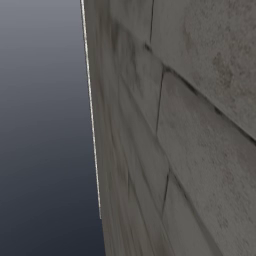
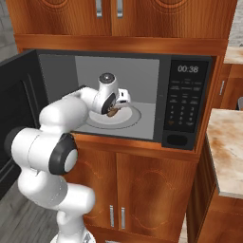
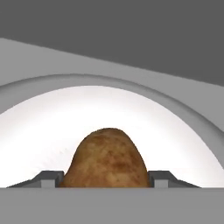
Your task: Retrieve the reheated potato from the microwave, then place the potato, cheese, and condiment on the cutting board.
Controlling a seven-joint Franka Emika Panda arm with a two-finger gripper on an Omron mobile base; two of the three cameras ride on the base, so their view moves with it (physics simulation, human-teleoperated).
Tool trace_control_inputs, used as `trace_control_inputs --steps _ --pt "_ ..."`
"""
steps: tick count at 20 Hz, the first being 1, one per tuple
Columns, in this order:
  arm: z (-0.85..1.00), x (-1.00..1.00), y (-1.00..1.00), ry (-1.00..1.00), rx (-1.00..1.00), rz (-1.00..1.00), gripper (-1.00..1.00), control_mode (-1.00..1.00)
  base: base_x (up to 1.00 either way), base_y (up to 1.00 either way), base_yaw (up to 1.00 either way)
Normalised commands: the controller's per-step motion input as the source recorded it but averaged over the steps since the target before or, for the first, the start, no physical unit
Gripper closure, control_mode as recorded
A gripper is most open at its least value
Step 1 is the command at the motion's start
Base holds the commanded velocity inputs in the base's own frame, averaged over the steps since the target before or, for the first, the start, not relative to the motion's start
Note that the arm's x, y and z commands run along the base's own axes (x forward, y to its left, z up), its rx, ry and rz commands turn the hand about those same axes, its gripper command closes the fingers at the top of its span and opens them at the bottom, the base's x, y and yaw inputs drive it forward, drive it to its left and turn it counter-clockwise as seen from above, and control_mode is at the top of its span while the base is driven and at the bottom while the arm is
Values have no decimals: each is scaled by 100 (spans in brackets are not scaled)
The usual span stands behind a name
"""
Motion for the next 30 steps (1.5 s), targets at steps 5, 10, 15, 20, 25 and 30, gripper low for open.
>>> trace_control_inputs --steps 5,10,15,20,25,30 --pt "9 -49 -13 -5 10 -1 100 -100 0 0 0" --pt "33 -61 -6 -2 4 0 100 -100 0 0 0" --pt "50 -63 -3 0 0 0 100 -100 0 0 0" --pt "27 -84 -8 0 0 0 100 -100 0 0 0" --pt "14 -85 -1 0 0 0 100 -100 0 0 0" --pt "9 -80 0 2 0 -3 100 -100 0 0 0"
